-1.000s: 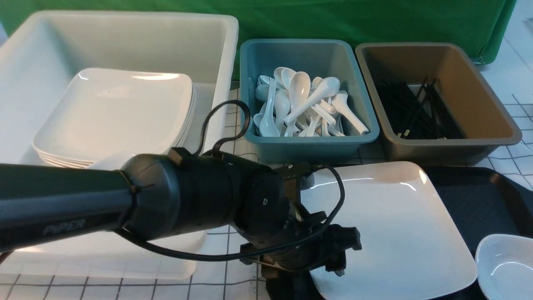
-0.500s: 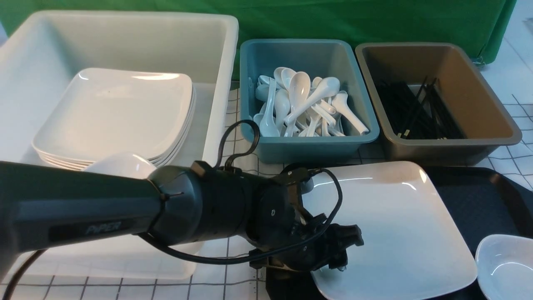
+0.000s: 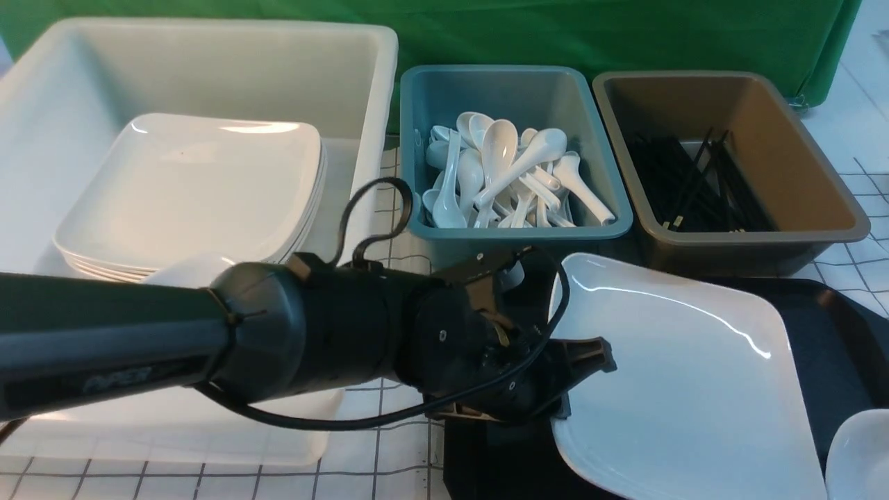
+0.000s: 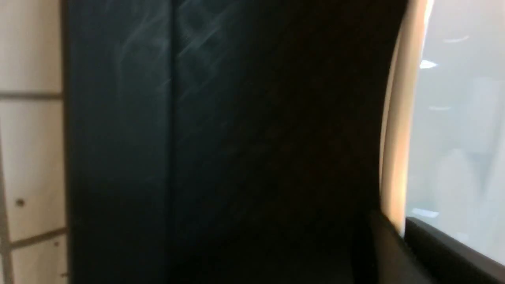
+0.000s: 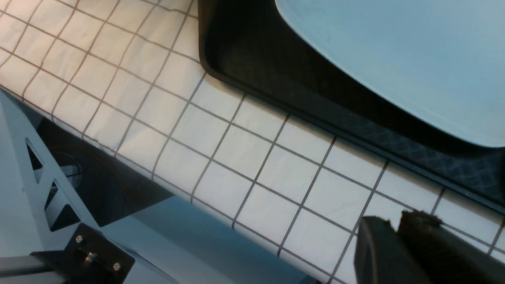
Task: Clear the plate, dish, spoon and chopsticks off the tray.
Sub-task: Use the left arm to put the plate into the large storage box on the left
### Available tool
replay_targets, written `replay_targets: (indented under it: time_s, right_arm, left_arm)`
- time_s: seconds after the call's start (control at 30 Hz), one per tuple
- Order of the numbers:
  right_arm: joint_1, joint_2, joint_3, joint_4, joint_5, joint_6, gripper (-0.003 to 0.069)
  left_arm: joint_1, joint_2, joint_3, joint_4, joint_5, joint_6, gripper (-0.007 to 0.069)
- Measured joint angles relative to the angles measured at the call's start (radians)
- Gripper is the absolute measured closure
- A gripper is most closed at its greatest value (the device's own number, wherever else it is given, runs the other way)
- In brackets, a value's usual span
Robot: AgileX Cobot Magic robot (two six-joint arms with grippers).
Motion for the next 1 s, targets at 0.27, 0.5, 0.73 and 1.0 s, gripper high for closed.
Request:
replay_targets:
  time_s: [0.27, 0.5, 0.73, 1.0]
  right_arm:
    - [0.0, 0.0, 0.0, 0.0, 0.0, 0.0, 0.0519]
    - [0.0, 0.0, 0.0, 0.0, 0.0, 0.0, 0.051]
    - [0.0, 0.0, 0.0, 0.0, 0.0, -0.004, 0.0498]
    - [0.0, 0.0, 0.0, -0.001, 0.0, -0.013, 0.0487]
  left_arm:
    - [0.0, -0.119, 0.002, 0.036, 0.035, 0.012, 0.061]
    - [0.0, -0.207, 0.008, 0.077, 0.056, 0.019, 0.0603]
    - [0.021, -0.273, 0.008, 0.076, 0.057, 0.02, 0.0603]
    - [0.13, -0.428, 0.008, 0.066, 0.048, 0.03, 0.0601]
